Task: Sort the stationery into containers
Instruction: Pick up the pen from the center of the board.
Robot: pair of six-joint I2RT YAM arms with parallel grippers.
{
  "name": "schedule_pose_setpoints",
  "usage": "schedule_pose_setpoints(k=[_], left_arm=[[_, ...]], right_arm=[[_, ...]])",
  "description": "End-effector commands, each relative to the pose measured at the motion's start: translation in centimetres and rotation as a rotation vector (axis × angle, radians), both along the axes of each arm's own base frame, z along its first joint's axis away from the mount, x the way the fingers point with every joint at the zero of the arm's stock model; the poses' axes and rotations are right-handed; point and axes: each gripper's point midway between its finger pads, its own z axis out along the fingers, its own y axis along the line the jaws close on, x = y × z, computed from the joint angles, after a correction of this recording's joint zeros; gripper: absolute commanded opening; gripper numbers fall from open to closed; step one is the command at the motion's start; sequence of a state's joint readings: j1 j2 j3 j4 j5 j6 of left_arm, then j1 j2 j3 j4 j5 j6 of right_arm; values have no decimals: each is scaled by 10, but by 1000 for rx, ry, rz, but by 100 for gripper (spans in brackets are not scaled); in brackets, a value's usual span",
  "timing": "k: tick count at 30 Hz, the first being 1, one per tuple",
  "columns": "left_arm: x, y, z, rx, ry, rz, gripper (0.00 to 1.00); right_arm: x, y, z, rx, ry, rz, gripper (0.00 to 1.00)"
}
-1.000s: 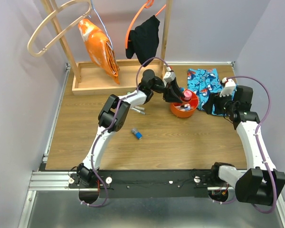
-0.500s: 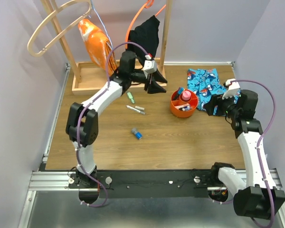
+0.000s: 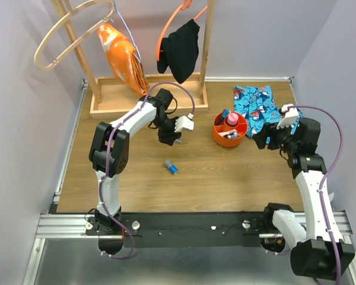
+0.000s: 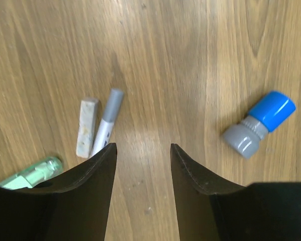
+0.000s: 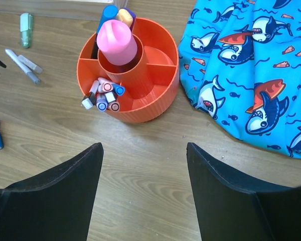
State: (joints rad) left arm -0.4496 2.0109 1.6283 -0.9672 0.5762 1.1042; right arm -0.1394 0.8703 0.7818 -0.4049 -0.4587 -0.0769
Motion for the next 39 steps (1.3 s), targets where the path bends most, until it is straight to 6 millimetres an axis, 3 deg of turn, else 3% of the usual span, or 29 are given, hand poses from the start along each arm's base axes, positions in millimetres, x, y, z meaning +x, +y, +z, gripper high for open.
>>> schedule_pose_setpoints(k=[1, 13, 30, 39], left_arm=[[0, 12, -4, 76, -46, -76, 55], [7, 1, -23, 90, 14, -95, 55], [21, -17, -41, 116, 49, -124, 54], [17, -13, -55, 149, 83, -149, 45]], right_arm=[[-5, 1, 2, 20, -17, -8, 75], [-9, -2, -4, 4, -5, -23, 76], [-2, -6, -11, -5, 7, -42, 76], [0, -8, -14, -10, 13, -51, 76]])
